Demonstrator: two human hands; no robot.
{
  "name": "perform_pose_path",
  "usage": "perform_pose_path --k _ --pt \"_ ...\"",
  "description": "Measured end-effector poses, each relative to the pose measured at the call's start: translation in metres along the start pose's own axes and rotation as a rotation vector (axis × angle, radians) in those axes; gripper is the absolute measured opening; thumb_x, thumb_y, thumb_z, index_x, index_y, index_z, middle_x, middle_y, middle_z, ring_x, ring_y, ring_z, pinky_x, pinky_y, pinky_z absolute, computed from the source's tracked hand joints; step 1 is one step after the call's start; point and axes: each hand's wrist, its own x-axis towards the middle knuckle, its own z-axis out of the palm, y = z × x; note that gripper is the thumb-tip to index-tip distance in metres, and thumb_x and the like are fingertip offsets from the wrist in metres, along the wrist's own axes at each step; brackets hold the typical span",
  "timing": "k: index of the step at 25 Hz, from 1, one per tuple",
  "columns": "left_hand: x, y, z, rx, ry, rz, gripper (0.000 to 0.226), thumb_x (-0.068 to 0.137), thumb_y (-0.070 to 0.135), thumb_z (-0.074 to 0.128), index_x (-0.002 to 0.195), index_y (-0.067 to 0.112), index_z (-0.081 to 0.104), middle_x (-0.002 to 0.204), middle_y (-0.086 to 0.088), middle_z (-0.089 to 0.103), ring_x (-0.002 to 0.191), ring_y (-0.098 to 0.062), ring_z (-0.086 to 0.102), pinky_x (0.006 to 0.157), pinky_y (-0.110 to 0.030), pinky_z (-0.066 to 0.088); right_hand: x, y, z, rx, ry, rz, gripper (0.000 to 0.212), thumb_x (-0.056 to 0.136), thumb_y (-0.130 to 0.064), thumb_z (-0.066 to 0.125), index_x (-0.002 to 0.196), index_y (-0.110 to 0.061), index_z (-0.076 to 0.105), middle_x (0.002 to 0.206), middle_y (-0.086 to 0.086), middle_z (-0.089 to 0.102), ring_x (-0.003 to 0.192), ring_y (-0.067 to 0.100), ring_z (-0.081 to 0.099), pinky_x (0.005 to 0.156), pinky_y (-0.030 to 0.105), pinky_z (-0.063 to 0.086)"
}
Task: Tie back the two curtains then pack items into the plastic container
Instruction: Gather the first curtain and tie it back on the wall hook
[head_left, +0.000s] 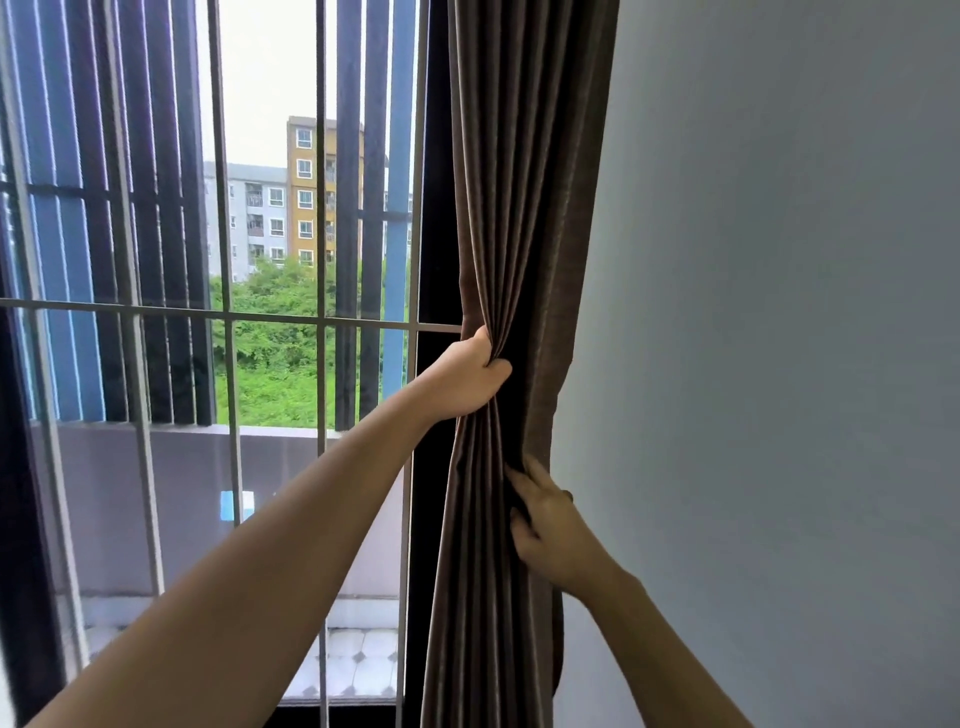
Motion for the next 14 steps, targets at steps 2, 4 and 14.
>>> perform_pose_path --k 2,4,14 --pt "0.0 0.004 0.003 0.001 0.004 -0.006 0.046 0.094 0.016 0.04 0.137 0.006 0.028 0.116 -0.015 0.055 0.093 -0.024 0.055 0.073 -0.028 0.042 -0.006 0.006 0.01 -0.001 -0.061 0.029 0.057 0.088 -0.005 0.04 0.143 -0.013 0.033 0.154 -0.003 0.017 0.132 0.016 0.039 0.112 0.025 0.031" --pt "0.0 0.009 0.005 -0.014 -0.008 -0.018 0.045 0.095 0.018 0.04 0.137 0.007 0.028 0.118 -0.012 0.053 0.093 -0.021 0.054 0.075 -0.027 0.042 -0.007 0.008 0.014 0.027 -0.08 0.05 0.06 0.083 -0.011 0.036 0.143 -0.014 0.033 0.156 -0.005 0.013 0.136 0.015 0.035 0.115 0.03 0.029" --pt "0.003 0.006 0.022 0.012 0.204 -0.047 0.041 0.079 0.021 0.059 0.116 0.011 0.043 0.097 -0.008 0.06 0.084 -0.026 0.061 0.077 -0.043 0.056 -0.012 0.006 0.016 0.341 -0.11 0.062 0.045 0.078 -0.007 0.044 0.116 -0.019 0.064 0.125 -0.011 0.047 0.112 -0.006 0.045 0.103 0.017 0.037"
